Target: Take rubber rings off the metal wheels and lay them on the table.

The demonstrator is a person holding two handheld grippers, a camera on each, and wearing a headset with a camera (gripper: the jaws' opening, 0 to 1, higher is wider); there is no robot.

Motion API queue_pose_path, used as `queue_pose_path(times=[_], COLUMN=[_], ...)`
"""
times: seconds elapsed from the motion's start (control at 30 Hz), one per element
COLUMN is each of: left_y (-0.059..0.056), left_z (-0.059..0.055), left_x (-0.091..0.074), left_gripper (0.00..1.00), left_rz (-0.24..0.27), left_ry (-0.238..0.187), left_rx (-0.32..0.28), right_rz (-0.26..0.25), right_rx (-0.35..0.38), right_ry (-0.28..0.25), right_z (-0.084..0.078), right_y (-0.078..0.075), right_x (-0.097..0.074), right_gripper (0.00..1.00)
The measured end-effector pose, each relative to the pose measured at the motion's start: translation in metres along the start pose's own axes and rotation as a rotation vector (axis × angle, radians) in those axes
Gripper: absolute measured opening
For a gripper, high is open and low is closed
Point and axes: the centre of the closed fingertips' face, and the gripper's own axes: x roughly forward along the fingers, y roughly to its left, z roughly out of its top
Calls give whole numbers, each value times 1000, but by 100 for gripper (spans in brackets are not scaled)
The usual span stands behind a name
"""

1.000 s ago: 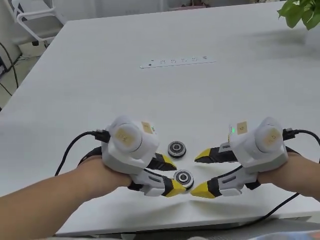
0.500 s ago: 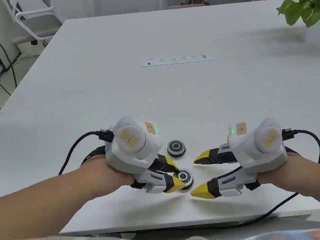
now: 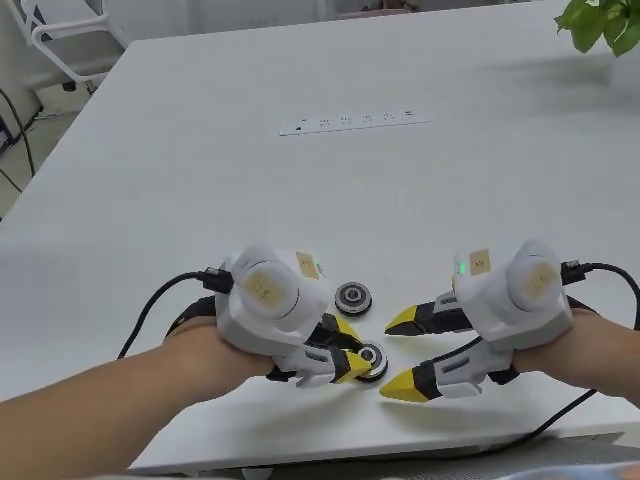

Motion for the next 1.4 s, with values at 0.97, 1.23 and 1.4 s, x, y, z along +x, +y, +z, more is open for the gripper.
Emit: queue_pose_path(times=[0.97,1.23,1.4], left_y=[0,0,0], left_z=[1,1,1], left_x=[1,1,0], left_gripper=[14,13,13], left_rz=[16,18,19], left_ry=[-5,-8,-9], left_rx=[1,0,-1], right_rz=[8,2,-2], right_rx=[61,66,73], right_ry=[-35,-24,-19], right_z=[5,2,0], right_y=[2,2,1], right_x=[6,3,1], right_gripper=[24,22,19])
